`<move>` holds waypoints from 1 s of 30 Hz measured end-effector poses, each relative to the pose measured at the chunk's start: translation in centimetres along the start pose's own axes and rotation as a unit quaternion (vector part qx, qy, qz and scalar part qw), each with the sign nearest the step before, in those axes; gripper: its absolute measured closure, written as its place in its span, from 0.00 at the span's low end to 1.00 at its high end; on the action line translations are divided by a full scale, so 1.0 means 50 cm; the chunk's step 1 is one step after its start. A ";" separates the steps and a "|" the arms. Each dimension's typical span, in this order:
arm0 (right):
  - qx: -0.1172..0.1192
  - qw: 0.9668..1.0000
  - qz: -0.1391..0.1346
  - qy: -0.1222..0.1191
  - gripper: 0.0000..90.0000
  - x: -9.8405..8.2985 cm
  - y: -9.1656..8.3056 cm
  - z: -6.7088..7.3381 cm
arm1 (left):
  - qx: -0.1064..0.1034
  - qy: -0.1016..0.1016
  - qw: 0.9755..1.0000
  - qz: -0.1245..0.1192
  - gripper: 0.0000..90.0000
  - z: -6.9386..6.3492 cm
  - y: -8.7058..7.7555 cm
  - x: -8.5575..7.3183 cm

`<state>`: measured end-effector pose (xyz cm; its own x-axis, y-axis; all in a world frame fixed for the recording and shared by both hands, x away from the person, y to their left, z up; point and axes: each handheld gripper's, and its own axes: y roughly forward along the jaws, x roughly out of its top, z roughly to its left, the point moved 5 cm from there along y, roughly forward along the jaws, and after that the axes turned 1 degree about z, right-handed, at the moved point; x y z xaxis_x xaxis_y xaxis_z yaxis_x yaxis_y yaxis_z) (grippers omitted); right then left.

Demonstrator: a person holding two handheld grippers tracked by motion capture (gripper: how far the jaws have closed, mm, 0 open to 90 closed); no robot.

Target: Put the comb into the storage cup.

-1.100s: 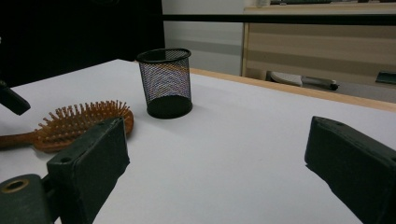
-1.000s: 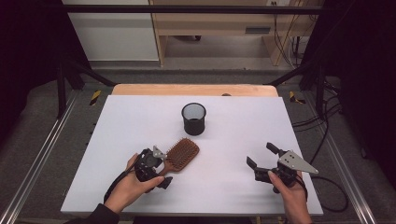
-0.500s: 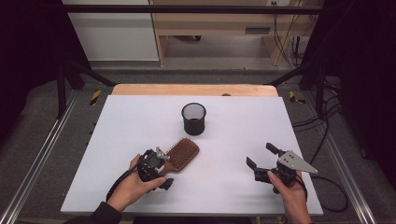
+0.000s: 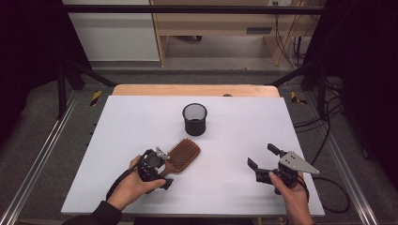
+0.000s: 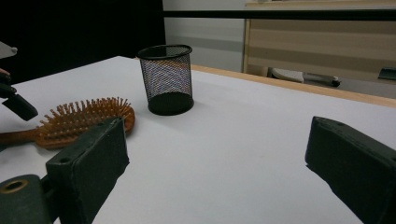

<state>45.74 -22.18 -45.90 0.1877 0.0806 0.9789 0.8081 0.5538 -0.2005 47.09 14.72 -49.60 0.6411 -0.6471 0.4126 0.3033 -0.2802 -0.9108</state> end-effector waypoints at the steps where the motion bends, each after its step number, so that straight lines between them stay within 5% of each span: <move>1: 0.001 1.000 0.000 0.000 0.07 0.000 0.000 0.000 | -0.001 0.000 1.000 0.001 0.12 0.000 0.000 0.000; 16: 0.002 1.000 0.004 0.000 0.07 -0.001 0.002 0.002 | -0.019 -0.016 1.000 -0.003 0.47 0.014 -0.005 0.011; 30: 0.005 1.000 0.006 -0.002 0.07 -0.002 0.003 0.004 | -0.019 -0.003 1.000 0.018 0.71 0.007 0.008 0.018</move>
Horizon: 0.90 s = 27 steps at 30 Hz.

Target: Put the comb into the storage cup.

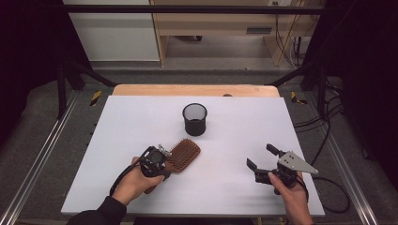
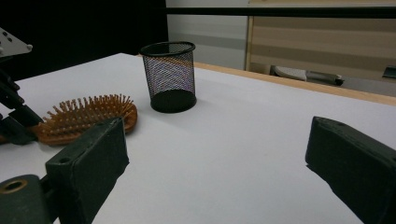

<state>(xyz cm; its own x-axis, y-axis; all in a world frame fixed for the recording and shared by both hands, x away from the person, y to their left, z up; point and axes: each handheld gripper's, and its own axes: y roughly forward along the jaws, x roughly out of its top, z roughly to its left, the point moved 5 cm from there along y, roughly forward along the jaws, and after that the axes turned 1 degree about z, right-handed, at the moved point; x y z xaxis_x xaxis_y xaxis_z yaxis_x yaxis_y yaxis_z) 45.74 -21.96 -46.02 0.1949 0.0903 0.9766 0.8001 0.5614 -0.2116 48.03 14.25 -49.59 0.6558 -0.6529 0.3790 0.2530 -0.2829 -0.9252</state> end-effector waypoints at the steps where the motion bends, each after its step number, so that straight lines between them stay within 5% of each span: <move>1: 0.000 1.000 0.000 0.000 0.07 0.000 0.000 0.000 | 0.002 0.002 1.000 0.001 0.73 0.000 0.000 0.000; 18: 0.004 1.000 0.003 -0.003 0.06 -0.001 0.004 0.004 | -0.001 0.038 0.999 -0.018 0.81 0.002 0.002 -0.005; 27: 0.003 1.000 0.002 0.000 0.06 -0.001 0.002 0.002 | 0.010 0.045 0.997 -0.059 0.81 0.000 -0.017 -0.007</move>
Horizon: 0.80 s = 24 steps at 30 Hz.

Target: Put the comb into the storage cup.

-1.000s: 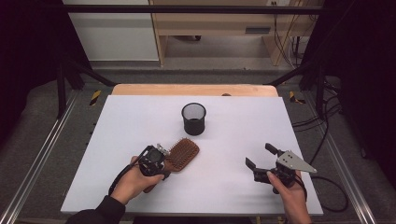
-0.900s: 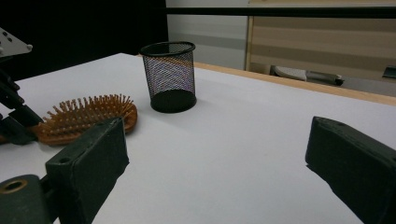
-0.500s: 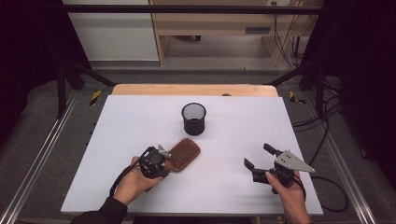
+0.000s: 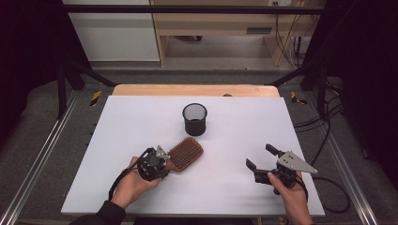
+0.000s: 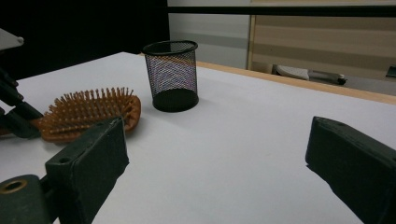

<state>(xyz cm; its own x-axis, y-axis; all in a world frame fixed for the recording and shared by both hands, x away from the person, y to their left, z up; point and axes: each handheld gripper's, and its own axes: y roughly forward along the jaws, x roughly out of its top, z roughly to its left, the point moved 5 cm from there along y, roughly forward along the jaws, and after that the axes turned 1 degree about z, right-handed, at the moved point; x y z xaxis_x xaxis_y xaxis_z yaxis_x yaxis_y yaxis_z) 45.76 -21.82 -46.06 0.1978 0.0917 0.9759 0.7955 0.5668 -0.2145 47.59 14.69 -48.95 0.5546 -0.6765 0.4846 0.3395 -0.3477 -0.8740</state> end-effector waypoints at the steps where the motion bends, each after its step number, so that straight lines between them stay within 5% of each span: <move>1: 0.000 1.000 0.000 0.000 0.06 0.000 0.000 -0.001 | 0.005 0.002 1.000 -0.012 0.81 0.000 -0.006 0.003; 5: -0.001 1.000 -0.001 0.000 0.07 0.001 -0.001 -0.001 | 0.013 0.008 0.998 -0.054 0.81 -0.001 -0.025 0.011; 9: -0.015 1.000 -0.005 0.000 0.08 0.005 -0.006 -0.004 | 0.023 0.003 0.993 -0.115 0.81 -0.001 -0.032 0.014; 18: -0.017 1.000 -0.005 0.012 0.08 0.006 -0.010 -0.005 | 0.043 0.003 0.986 -0.162 0.81 -0.007 -0.026 0.009; 20: -0.010 1.000 0.003 0.018 0.08 0.003 -0.005 -0.001 | 0.054 0.004 0.984 -0.172 0.81 -0.007 -0.023 0.006; 21: -0.008 1.000 0.006 0.019 0.08 0.002 -0.004 0.000 | 0.062 0.004 0.980 -0.190 0.81 -0.004 -0.022 0.003; 24: -0.002 1.000 0.013 0.029 0.07 0.001 -0.002 0.004 | 0.064 -0.006 0.978 -0.200 0.81 -0.002 -0.025 0.003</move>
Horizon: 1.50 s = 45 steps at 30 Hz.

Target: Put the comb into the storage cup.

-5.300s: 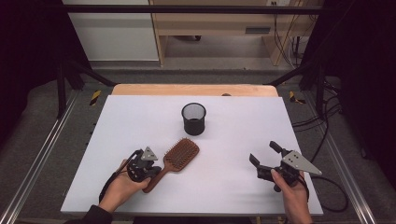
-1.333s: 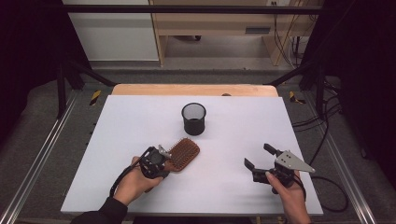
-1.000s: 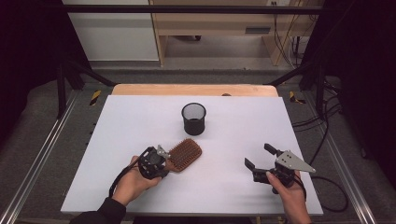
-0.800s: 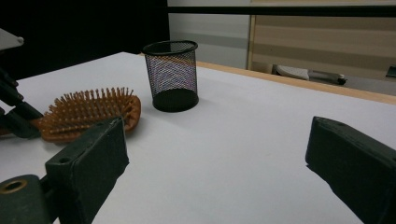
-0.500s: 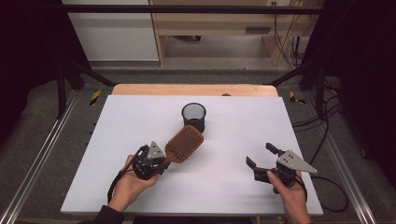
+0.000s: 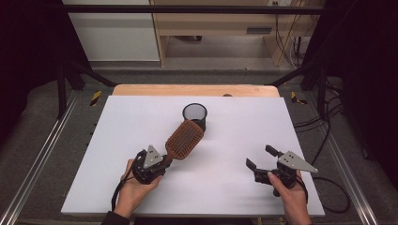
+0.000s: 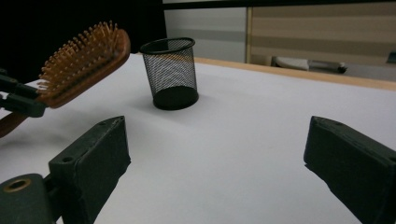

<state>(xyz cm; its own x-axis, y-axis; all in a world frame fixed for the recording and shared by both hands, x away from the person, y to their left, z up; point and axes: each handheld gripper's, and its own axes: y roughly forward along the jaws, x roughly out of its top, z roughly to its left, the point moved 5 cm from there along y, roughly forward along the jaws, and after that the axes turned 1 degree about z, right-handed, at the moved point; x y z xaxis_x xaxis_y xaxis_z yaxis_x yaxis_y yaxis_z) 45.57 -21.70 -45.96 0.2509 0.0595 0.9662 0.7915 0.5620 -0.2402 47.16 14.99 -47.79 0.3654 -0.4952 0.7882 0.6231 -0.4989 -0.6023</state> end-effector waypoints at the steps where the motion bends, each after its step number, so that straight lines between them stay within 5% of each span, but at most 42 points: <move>1: 0.008 1.000 0.004 0.010 0.07 0.000 0.001 0.005 | 0.004 0.002 1.000 -0.007 0.81 0.001 -0.003 0.002; 14: 0.045 0.999 0.004 0.029 0.08 0.023 0.025 0.065 | 0.027 -0.019 0.998 -0.049 0.81 0.023 -0.047 -0.001; 20: 0.086 0.993 0.015 0.076 0.08 0.041 0.060 0.101 | 0.031 -0.025 0.997 -0.062 0.81 0.026 -0.056 0.002; 45: 0.133 0.989 0.015 0.070 0.07 0.107 0.178 0.193 | 0.024 -0.029 0.996 -0.081 0.81 0.016 -0.058 0.009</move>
<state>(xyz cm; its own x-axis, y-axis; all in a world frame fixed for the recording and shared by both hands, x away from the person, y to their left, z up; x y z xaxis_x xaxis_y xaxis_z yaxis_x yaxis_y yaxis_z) 48.56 -8.40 -42.03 0.3616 -0.0242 0.9320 0.6128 0.7596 -0.2180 46.06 16.80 -45.59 0.2959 -0.3677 0.8816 0.7098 -0.5331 -0.4605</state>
